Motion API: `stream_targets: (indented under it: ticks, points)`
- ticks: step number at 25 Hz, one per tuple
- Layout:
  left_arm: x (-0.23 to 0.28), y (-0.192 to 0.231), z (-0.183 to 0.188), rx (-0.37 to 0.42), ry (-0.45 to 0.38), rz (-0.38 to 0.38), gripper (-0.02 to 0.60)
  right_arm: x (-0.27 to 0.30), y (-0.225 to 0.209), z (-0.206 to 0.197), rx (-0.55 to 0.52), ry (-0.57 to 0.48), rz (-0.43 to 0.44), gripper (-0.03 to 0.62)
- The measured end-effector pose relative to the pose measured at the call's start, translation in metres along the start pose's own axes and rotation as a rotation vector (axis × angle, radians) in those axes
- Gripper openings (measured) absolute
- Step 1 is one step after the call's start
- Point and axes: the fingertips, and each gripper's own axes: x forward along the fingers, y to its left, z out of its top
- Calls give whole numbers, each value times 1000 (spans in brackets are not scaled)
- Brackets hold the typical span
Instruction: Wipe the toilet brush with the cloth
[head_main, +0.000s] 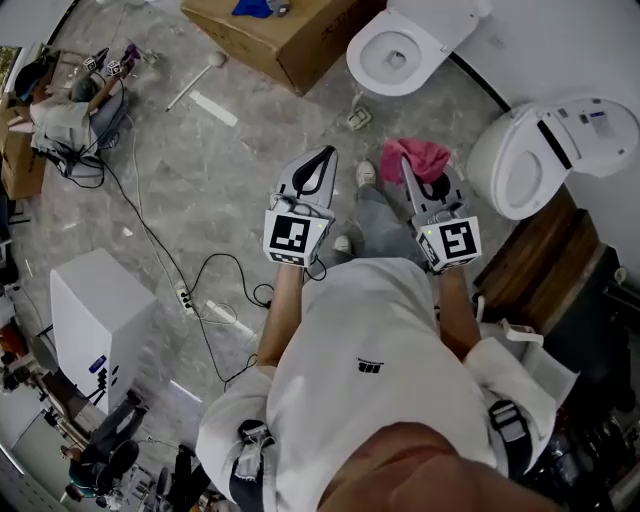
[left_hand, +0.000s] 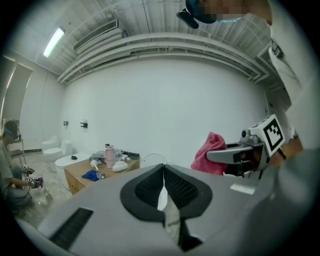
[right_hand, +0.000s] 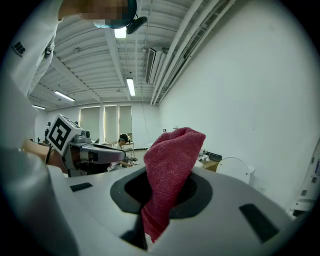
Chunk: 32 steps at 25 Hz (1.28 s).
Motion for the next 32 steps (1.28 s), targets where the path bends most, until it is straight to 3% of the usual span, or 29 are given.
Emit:
stream_targets:
  ticks: [8,15,20,25,32]
  points:
    - [94,56,-47,-55,104,20,14,88,-72,-52,50,106,62,61]
    - [158,90,-124,-124,223,41,15,149,-109,-128,145,199,140,61]
    - [195,107,-177,-143,272,45,15,177,-130,-190,187,264,147,61]
    - [214,116,-256,-179,315,25,15,197,-132,-268,211,313,130,61]
    - [239,122,-376,-173,337,-44,15,227,-128,-381,220,326,88,63]
